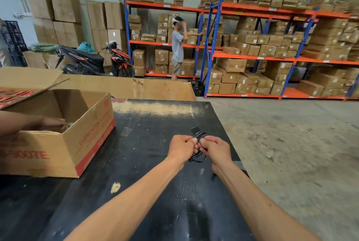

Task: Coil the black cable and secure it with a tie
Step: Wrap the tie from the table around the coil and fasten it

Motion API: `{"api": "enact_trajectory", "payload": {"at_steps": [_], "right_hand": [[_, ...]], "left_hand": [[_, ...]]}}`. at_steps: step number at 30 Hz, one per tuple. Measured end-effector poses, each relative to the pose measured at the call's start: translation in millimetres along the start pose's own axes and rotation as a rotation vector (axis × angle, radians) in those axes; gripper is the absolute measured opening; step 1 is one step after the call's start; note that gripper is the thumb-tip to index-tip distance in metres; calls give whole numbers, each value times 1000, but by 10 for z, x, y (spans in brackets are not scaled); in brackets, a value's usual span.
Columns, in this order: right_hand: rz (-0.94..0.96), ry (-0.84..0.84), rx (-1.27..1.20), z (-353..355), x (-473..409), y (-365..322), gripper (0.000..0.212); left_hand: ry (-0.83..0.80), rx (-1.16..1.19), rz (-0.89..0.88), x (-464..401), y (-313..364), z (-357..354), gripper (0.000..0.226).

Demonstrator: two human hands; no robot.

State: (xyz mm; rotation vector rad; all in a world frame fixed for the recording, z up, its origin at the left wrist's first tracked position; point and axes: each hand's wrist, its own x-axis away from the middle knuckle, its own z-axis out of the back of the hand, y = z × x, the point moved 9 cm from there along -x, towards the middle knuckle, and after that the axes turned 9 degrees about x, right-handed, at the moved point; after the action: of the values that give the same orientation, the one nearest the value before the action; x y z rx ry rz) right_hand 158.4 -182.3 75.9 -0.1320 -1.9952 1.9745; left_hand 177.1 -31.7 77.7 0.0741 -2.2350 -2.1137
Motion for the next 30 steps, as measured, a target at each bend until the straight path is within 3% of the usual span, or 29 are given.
{"api": "enact_trajectory", "payload": {"at_steps": [6,12,17,19,21,24,30], "right_hand": [[4,-89,100,-97,-2,-70,24],[16,-111,-56,-206,71,-132,29],[101,-67,199,-100,96,-247,42],[134,-102,212,-120,99,-327,30],[103,-113,245,-146,114,-369,28],[12,-99,289,-166,112,-354,47],[-51,-93,283,-105,102,-333,48]], "left_hand": [[-16,12,26,8,124,38,27],[-71,64,51,64,228,-50,28],[-18,10,65,67,173,55,13],[-29,-82,28,70,172,64,20],[-34,-179,-13,102,170,52,22],[-21,-267,-61,149,159,17,24],[-46,-224,-16,138,149,1,25]]}}
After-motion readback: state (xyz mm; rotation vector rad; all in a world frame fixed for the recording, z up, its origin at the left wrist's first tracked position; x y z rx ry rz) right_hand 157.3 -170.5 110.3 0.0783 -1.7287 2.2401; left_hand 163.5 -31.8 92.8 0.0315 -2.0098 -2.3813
